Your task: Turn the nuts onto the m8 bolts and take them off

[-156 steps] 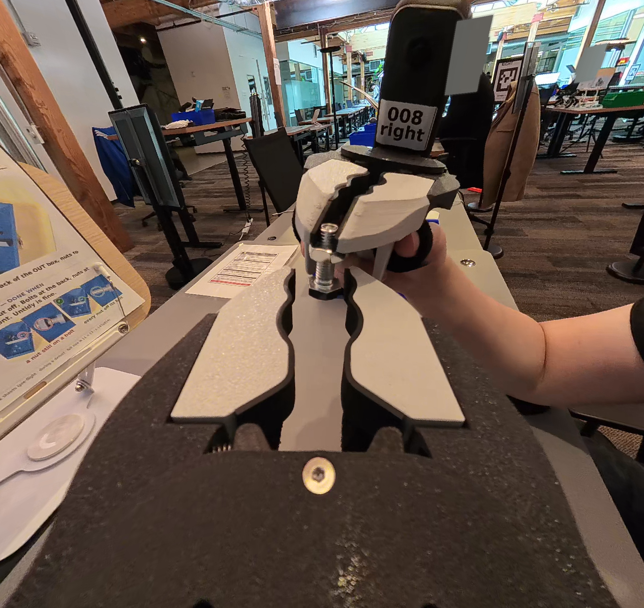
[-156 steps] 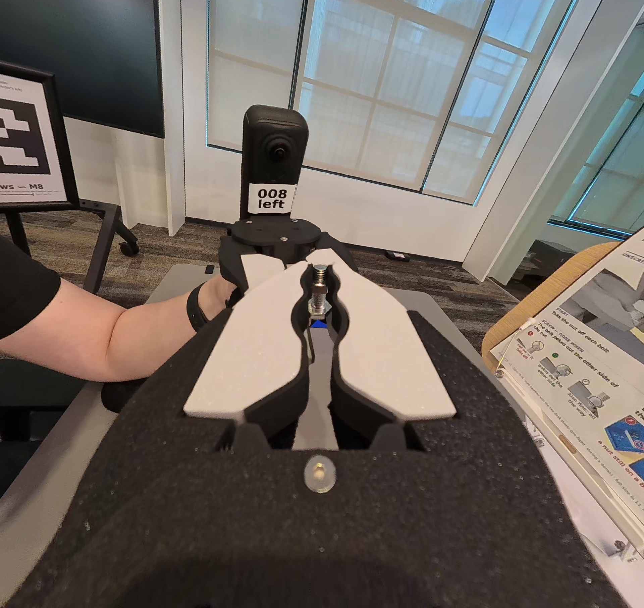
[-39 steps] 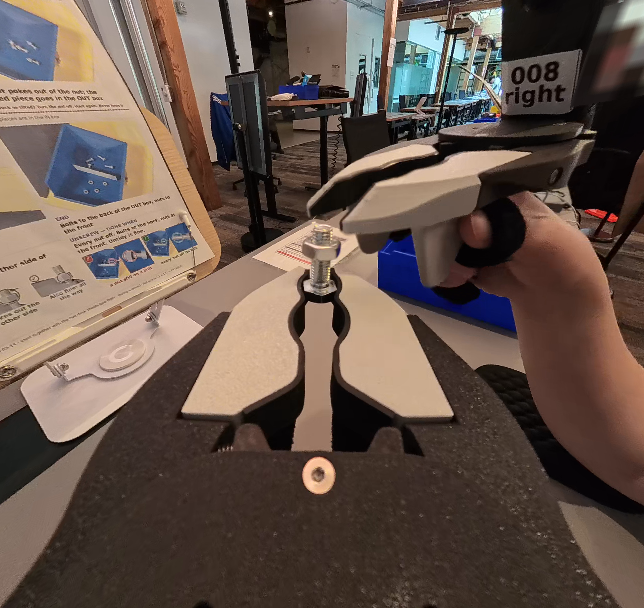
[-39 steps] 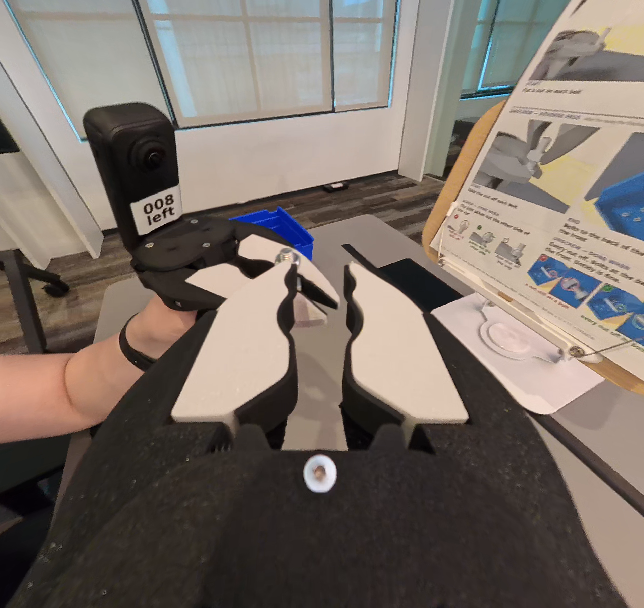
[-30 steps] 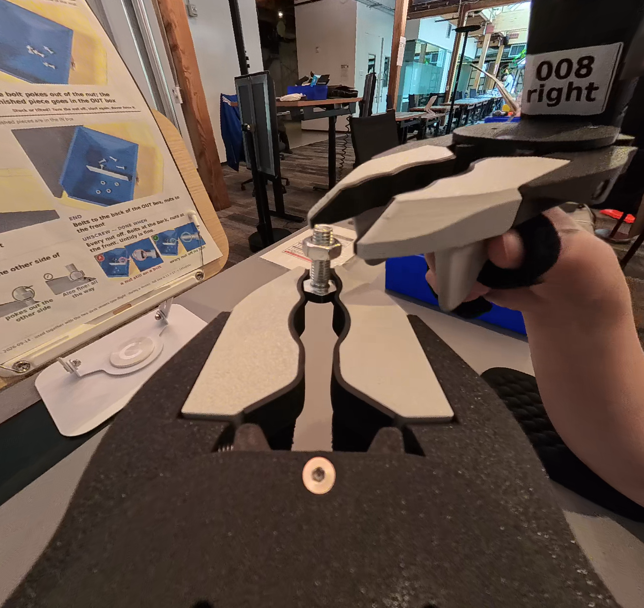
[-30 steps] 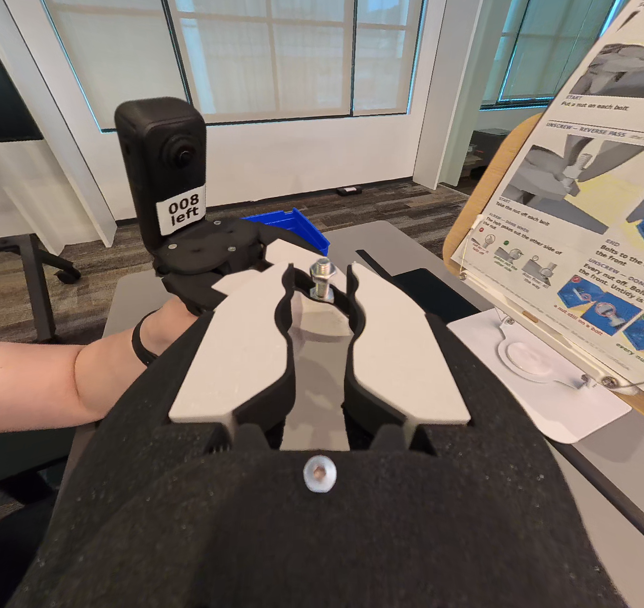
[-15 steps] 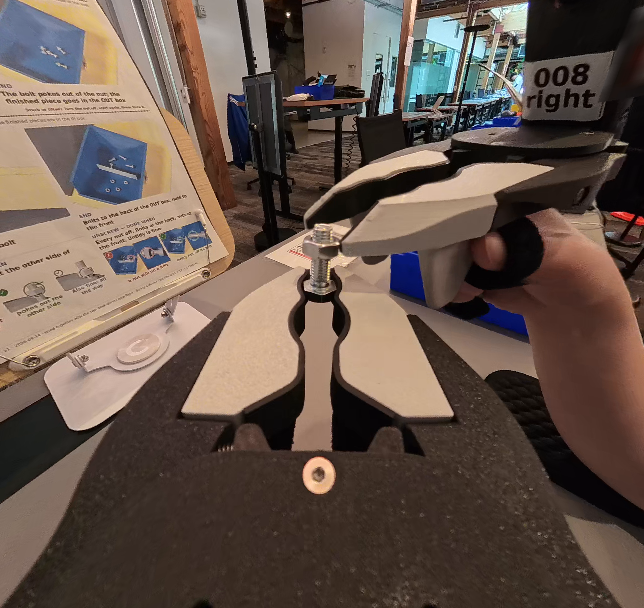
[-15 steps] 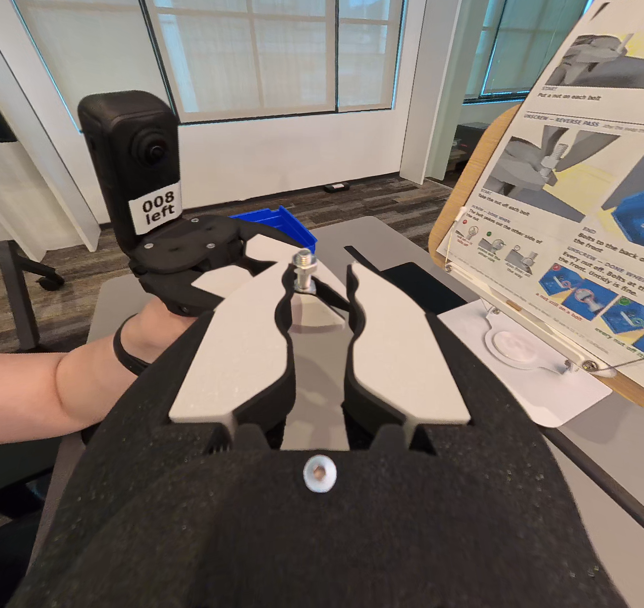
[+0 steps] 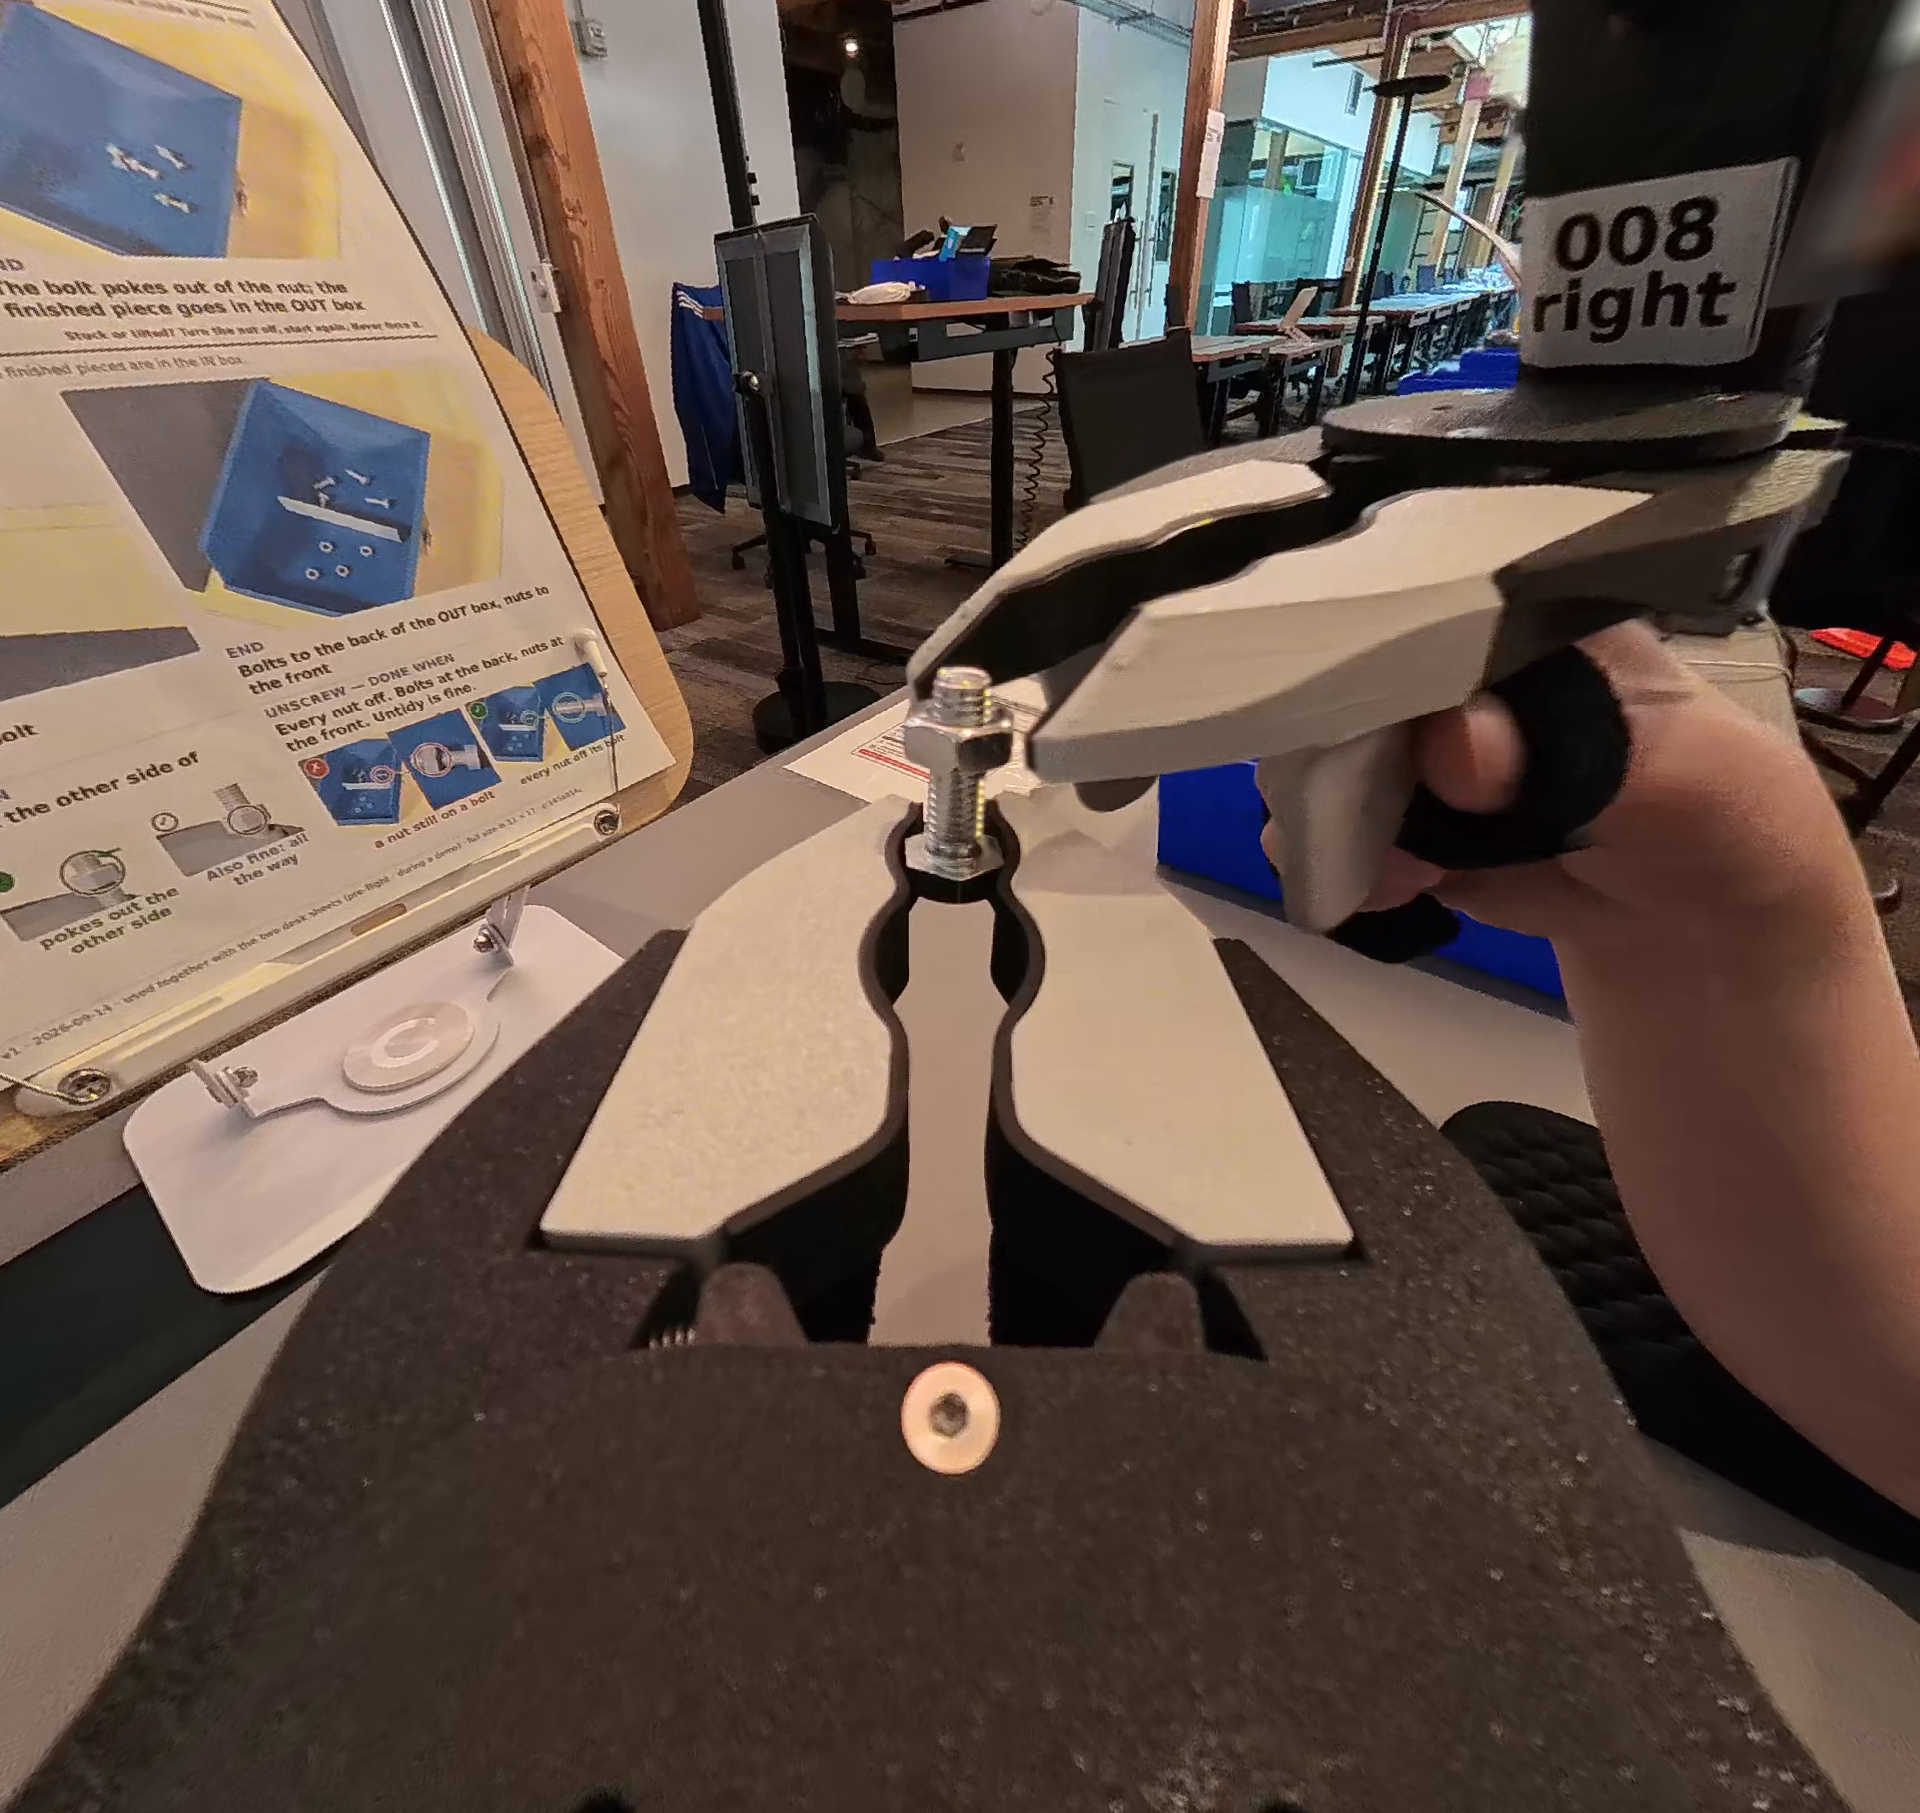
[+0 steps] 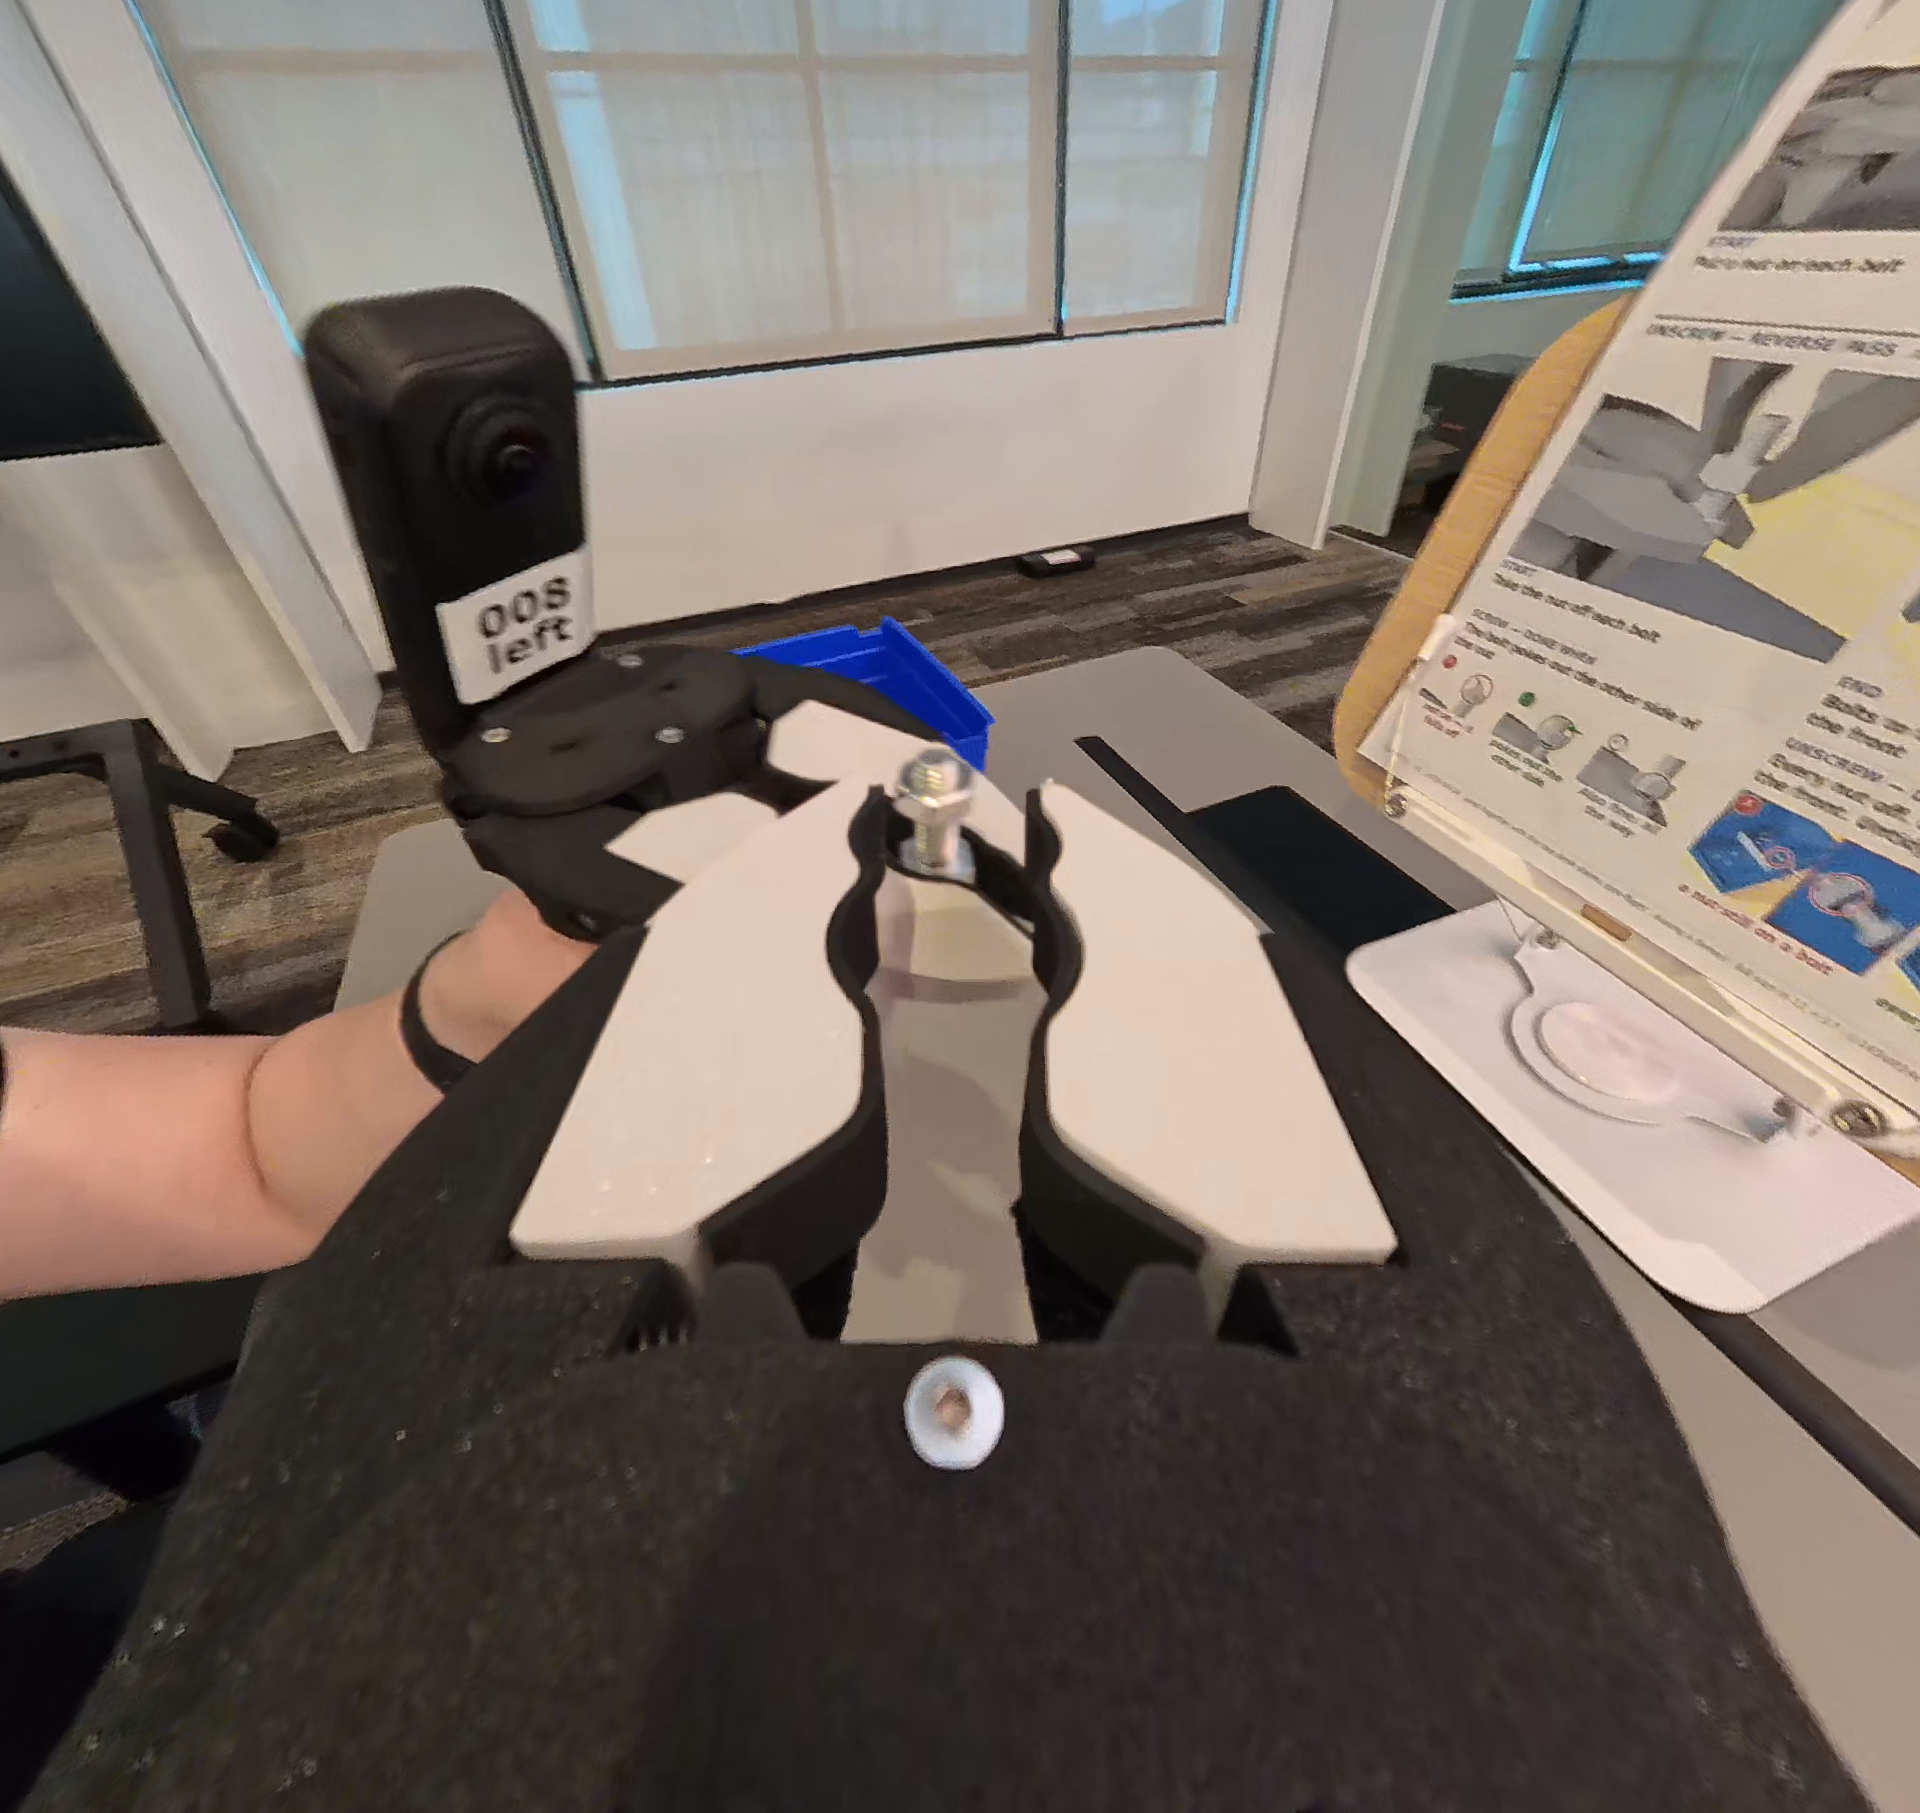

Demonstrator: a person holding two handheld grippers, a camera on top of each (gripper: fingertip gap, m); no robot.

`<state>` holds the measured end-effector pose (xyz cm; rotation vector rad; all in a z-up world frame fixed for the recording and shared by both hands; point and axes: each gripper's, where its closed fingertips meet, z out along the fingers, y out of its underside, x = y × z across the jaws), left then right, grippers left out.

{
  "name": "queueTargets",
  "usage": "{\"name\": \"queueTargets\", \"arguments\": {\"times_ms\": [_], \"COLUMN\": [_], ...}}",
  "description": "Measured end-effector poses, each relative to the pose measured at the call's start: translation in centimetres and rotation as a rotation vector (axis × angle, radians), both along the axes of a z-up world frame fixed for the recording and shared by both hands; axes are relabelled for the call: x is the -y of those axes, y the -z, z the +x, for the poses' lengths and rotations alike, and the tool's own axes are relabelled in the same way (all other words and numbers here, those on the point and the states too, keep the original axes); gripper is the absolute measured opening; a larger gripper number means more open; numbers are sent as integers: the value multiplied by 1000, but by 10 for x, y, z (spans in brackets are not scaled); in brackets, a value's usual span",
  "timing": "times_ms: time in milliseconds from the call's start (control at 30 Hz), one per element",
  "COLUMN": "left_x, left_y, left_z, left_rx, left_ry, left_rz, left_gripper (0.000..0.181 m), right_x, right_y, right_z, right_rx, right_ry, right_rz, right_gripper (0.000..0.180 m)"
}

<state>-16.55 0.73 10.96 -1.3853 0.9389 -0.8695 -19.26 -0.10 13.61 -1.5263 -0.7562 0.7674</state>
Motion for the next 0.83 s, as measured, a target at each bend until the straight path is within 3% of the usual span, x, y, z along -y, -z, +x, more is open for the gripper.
{"name": "queueTargets", "arguments": {"times_ms": [167,333,467,633,833], "left_x": [-1,0,0,-2,-1], "left_y": [-1,0,1,0,0], "left_z": [-2,-1,1,-1,-1], "left_rx": [10,3,0,7,9], "left_ry": [1,4,8,4,6], "left_rz": [-11,-8,-8,-15,-14], "left_gripper": [11,10,10,10,10], "right_x": [-10,6,1,-8,4], "right_y": [-3,-6,0,2,-8], "right_z": [24,2,-3,12,7], "right_rx": [-62,-38,23,-40,-50], "right_ry": [49,-39,9,17,-24], "right_rz": [-31,3,21,-45,8], "right_gripper": [22,23,23,20,22]}}
